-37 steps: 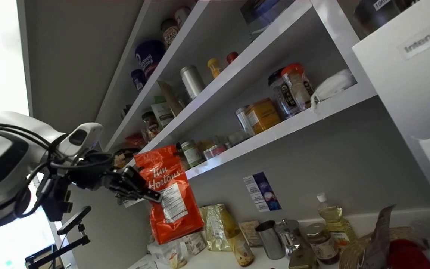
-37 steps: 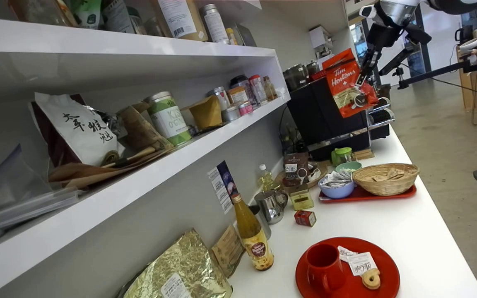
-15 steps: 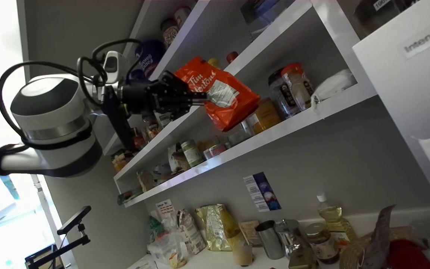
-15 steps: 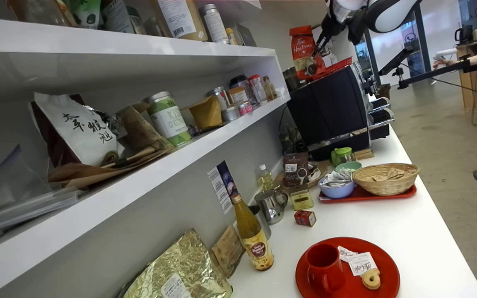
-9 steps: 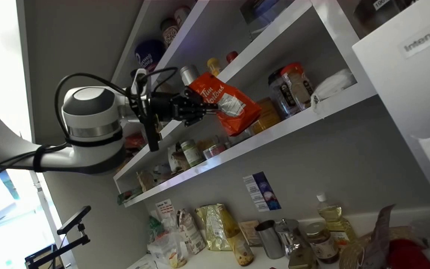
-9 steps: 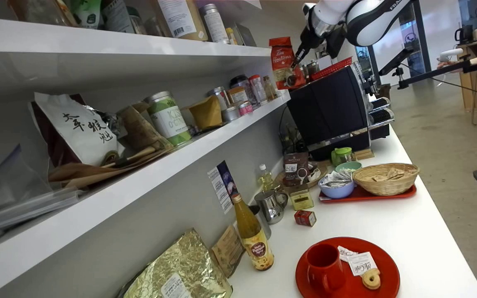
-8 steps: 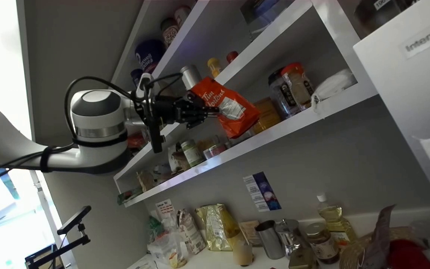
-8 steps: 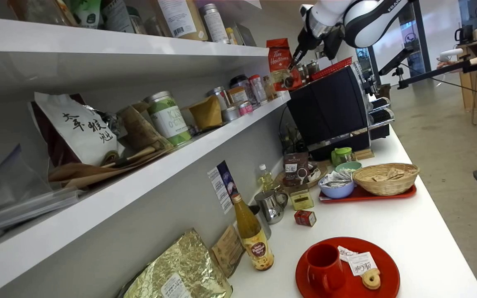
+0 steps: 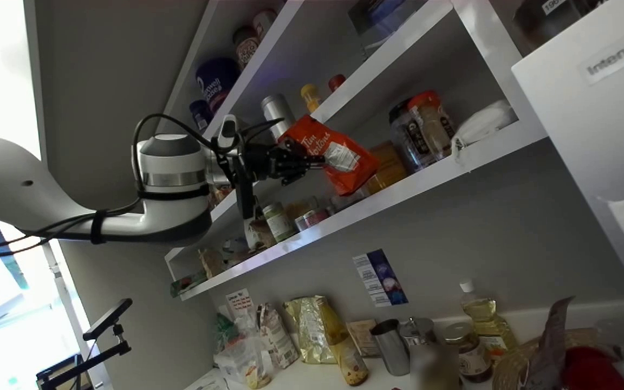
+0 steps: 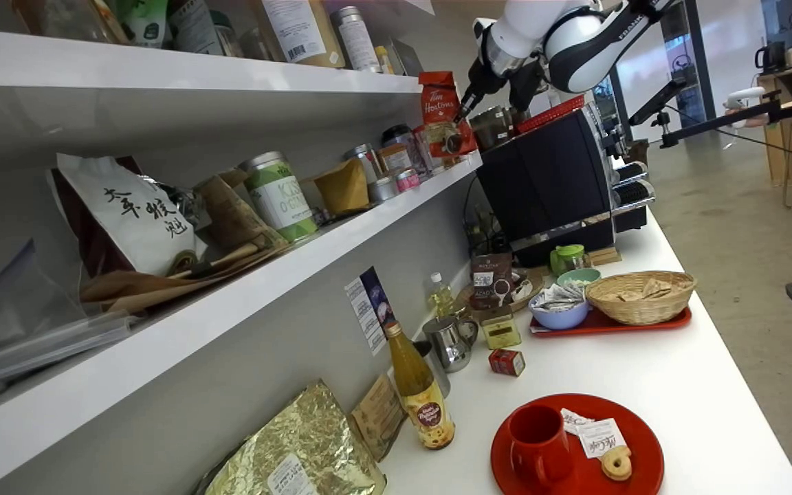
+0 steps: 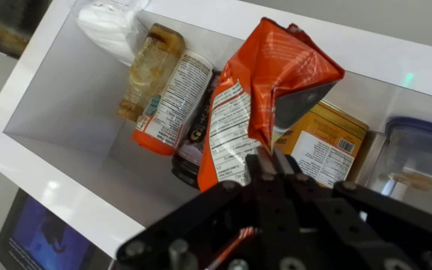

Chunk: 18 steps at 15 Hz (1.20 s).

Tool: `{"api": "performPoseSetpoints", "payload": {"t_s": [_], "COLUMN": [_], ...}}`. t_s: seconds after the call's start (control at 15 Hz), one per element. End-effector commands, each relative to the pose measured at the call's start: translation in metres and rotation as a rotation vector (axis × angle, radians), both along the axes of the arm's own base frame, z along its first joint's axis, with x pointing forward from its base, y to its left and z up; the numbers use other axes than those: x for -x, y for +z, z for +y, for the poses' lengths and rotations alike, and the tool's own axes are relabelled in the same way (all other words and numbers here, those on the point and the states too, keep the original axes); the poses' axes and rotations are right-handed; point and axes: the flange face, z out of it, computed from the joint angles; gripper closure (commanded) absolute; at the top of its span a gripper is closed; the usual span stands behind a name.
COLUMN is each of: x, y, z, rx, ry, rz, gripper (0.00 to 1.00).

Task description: Put the orange packet on the bottom shelf.

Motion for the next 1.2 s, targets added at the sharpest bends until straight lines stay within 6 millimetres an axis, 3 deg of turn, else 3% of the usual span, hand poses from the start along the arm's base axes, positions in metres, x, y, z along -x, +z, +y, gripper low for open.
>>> {"api": "performPoseSetpoints", "payload": {"t_s": [0.0, 0.6, 1.13], "x": [-0.015, -0.027, -0.035], "y": [-0.003, -0.027, -0.036], "z": [-0.004, -0.02, -0.016], "rx": [-0.02, -0.09, -0.169], "ry": [-0.004, -0.026, -0.009], "rz": [-0.032, -0.031, -0.025], "gripper": [0.99, 0.99, 0.99]}}
